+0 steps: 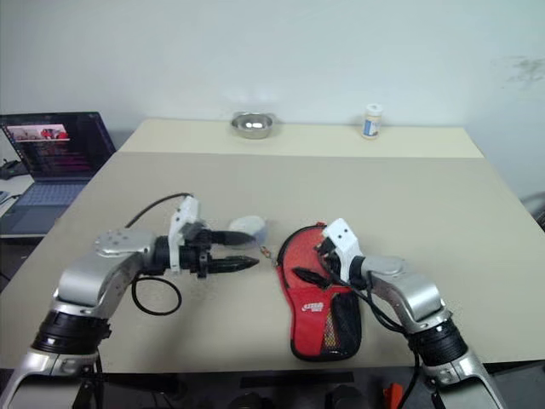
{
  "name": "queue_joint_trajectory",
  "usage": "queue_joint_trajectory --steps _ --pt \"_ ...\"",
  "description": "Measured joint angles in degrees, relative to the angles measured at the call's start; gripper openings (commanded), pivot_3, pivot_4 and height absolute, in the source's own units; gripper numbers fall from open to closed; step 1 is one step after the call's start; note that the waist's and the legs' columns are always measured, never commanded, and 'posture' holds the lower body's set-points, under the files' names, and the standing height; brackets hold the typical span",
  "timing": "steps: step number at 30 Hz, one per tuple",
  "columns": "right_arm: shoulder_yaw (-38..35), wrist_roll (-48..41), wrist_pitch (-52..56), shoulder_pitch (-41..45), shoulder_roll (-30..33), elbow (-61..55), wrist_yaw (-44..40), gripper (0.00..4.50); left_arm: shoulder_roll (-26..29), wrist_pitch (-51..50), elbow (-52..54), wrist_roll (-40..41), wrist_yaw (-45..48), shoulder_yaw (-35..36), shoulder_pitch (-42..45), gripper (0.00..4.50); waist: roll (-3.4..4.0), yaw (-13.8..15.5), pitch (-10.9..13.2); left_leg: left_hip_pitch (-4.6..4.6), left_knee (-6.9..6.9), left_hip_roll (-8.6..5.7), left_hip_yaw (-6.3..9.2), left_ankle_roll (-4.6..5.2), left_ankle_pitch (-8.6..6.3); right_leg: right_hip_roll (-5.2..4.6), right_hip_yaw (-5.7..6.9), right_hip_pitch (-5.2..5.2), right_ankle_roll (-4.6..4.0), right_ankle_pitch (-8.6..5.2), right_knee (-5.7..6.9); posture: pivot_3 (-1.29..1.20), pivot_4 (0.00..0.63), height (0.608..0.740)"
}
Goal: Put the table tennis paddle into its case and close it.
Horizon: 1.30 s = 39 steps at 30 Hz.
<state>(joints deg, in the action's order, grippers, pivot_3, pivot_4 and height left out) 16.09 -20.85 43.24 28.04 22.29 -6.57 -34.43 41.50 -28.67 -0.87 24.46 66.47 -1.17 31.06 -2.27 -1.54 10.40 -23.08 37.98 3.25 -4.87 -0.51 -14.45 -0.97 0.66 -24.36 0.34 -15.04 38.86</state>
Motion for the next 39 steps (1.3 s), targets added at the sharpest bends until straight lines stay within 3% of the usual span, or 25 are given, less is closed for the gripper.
queue_joint_trajectory --steps 1,9,16,21,24,29,33,36,39 --pt "0.12 0.49 -0.38 -0.14 -0.20 0.06 -0.30 4.50 0.02 0.80 -1.20 -0.80 -0.77 0.19 0.86 4.47 0.00 -0.02 0.00 0.01 0.00 0.00 0.00 0.00 0.00 0.00 0.00 0.00 0.00 0.00 0.02 0.00 0.150 0.740" --pt "0.99 2.87 -1.49 -0.73 -1.40 -0.33 -0.47 4.50 -0.43 6.36 -15.07 -7.68 -1.31 -2.40 8.55 4.47 0.00 -0.07 0.00 0.07 0.01 0.05 0.03 -0.01 0.01 0.06 0.06 0.01 0.00 0.00 0.12 0.00 0.150 0.740" --pt "1.16 4.36 -1.32 -1.19 -2.59 -3.14 -0.02 4.50 -5.91 13.87 -36.20 -14.76 -2.06 -5.91 16.66 4.47 0.00 -0.06 0.00 0.03 0.01 -0.05 0.00 0.00 0.00 0.05 0.04 0.01 -0.01 0.00 0.08 0.00 0.150 0.740" --pt "1.36 5.44 -0.94 -1.86 -2.68 -5.03 0.95 4.50 -8.52 17.47 -44.26 -17.46 -1.20 -6.83 18.52 4.47 0.00 -0.12 0.00 0.02 0.01 -0.04 0.01 0.00 0.01 -0.01 0.06 0.00 -0.03 0.02 0.08 0.00 0.150 0.740" --pt "1.42 6.19 -0.75 -2.04 -2.69 -5.93 1.49 4.50 -9.08 18.86 -45.96 -18.28 -0.79 -6.79 19.32 3.87 -0.01 -0.11 -0.01 0.03 0.02 -0.05 0.02 0.00 0.01 -0.02 0.06 0.01 -0.03 0.02 0.11 0.00 0.150 0.740" --pt "1.47 6.80 -0.72 -2.13 -2.94 -6.75 2.46 4.50 -9.99 18.66 -46.19 -18.21 -0.43 -5.95 19.30 2.12 -0.01 -0.11 -0.01 0.02 0.03 -0.09 0.02 0.00 0.01 -0.05 0.06 0.01 -0.02 0.02 0.10 0.00 0.150 0.740" --pt "2.46 8.35 -0.08 -2.24 -2.99 -6.52 3.14 4.50 -10.64 16.59 -44.56 -17.92 -0.26 -5.26 19.29 0.97 -0.02 -0.04 -0.01 0.00 0.04 -0.15 0.04 0.00 0.01 -0.06 0.06 0.01 -0.03 0.02 0.10 0.00 0.150 0.740" --pt "3.71 9.10 0.67 -3.00 -2.74 -5.60 3.25 4.50 -11.98 15.28 -43.66 -17.81 -0.09 -5.23 19.32 0.50 -0.02 -0.05 -0.01 0.00 0.04 -0.27 0.04 0.00 0.01 -0.07 0.04 0.02 -0.26 0.16 0.10 0.00 0.150 0.740" --pt "3.78 10.19 1.00 -3.10 -2.09 -5.60 3.30 4.50 -13.59 14.29 -44.79 -18.32 -2.28 -5.31 21.45 0.44 -0.07 0.01 -0.04 0.01 0.08 -0.40 0.11 0.02 0.02 -0.10 0.08 0.07 -0.24 0.16 0.12 0.00 0.150 0.740"
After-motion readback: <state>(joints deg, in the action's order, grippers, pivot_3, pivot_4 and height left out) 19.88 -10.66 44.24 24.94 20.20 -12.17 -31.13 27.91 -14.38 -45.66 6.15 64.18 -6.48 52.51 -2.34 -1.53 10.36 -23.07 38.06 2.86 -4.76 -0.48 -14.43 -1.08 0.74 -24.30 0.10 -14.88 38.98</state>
